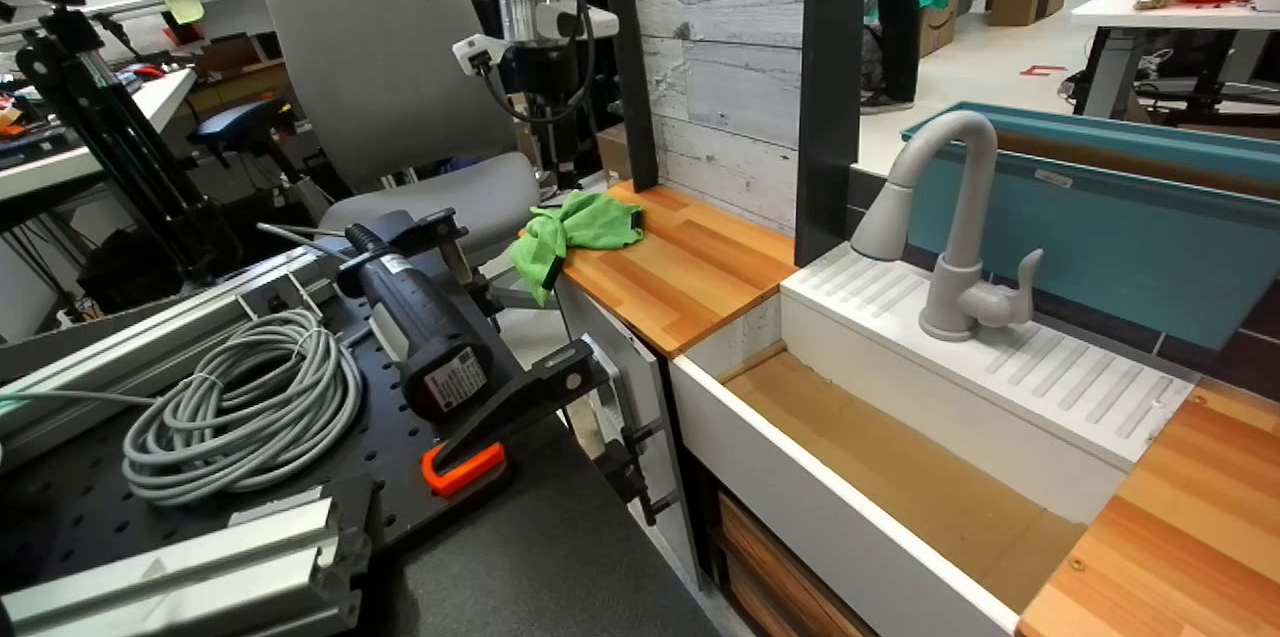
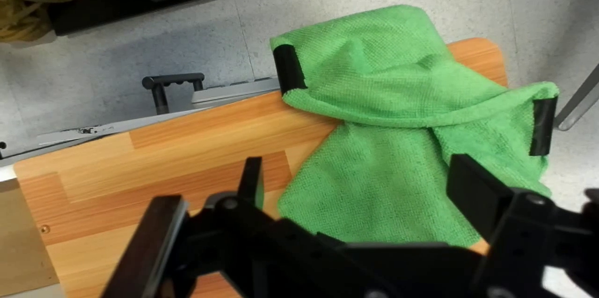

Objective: Move the green cloth

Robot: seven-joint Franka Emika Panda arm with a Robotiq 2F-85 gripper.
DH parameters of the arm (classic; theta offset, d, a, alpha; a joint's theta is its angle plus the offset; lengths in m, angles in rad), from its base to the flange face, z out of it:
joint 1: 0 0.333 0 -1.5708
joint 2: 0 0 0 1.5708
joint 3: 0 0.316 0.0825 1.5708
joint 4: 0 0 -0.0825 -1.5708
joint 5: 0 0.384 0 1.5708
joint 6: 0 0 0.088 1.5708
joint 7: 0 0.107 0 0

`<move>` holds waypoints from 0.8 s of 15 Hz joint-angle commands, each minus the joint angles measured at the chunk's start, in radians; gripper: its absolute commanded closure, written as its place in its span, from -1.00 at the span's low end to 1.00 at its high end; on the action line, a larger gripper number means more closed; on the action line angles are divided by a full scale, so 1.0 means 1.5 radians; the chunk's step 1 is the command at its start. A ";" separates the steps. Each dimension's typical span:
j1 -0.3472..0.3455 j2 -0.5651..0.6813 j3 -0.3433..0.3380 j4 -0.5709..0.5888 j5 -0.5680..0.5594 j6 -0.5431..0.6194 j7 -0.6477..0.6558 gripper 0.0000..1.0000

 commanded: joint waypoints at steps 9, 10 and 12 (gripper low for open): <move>0.113 0.107 -0.066 0.084 -0.009 0.138 0.085 -1.00; 0.120 0.120 -0.073 0.098 -0.008 0.146 0.087 -1.00; 0.131 0.143 -0.085 0.124 -0.006 0.149 0.089 -1.00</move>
